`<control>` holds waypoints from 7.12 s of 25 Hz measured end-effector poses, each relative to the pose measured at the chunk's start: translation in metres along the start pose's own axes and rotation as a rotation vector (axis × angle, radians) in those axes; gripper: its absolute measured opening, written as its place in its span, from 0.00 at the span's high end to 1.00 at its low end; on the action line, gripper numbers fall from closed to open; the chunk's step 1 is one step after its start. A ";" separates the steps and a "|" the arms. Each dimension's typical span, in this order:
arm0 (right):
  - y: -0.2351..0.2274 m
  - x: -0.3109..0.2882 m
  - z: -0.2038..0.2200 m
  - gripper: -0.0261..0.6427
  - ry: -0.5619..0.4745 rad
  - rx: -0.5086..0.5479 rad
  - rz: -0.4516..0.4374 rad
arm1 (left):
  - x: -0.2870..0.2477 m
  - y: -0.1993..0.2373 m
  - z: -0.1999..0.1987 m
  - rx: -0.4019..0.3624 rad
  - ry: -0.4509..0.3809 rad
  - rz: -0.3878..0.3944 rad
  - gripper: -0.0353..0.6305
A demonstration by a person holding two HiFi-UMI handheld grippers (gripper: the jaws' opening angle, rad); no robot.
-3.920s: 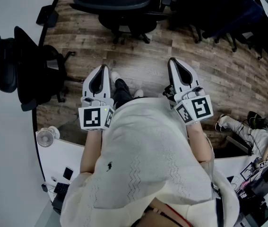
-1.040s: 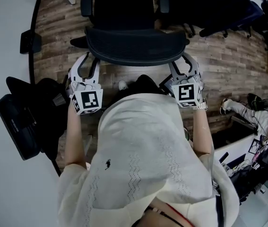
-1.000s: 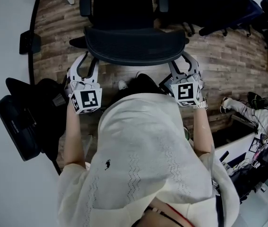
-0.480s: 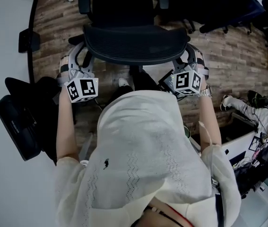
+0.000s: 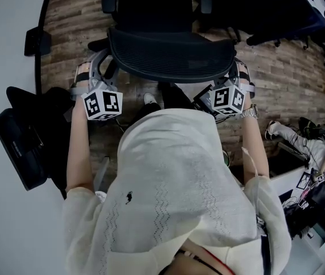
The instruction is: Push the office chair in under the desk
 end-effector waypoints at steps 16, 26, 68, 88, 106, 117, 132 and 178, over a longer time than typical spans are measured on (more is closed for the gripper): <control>-0.005 -0.008 0.001 0.68 -0.036 0.007 -0.002 | -0.007 0.002 0.003 -0.021 -0.035 0.015 0.74; -0.021 -0.029 -0.004 0.68 -0.030 -0.025 -0.001 | -0.029 0.017 0.002 0.001 -0.043 0.010 0.74; -0.104 -0.132 -0.027 0.68 -0.017 -0.067 -0.015 | -0.134 0.094 -0.002 0.038 -0.103 0.068 0.73; -0.151 -0.177 -0.023 0.67 -0.022 -0.076 -0.029 | -0.186 0.128 -0.021 0.078 -0.098 0.095 0.73; -0.207 -0.226 -0.002 0.65 -0.122 -0.010 -0.048 | -0.239 0.153 -0.059 0.098 0.000 0.115 0.73; -0.229 -0.254 -0.006 0.65 -0.135 -0.006 -0.040 | -0.274 0.180 -0.065 0.097 0.026 0.147 0.72; -0.265 -0.286 -0.008 0.65 -0.134 0.004 -0.032 | -0.306 0.207 -0.081 0.073 0.037 0.181 0.73; -0.349 -0.407 -0.070 0.63 -0.065 -0.042 0.011 | -0.428 0.324 -0.060 0.021 -0.098 0.160 0.73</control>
Point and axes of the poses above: the fingertips, and each gripper's own axes: x backward along the fingers, y to its left, z out of its underside, the point moved 9 cm from there along x, backward along the fingers, and after that the axes turned 8 degrees about y, right-handed, at the moved point
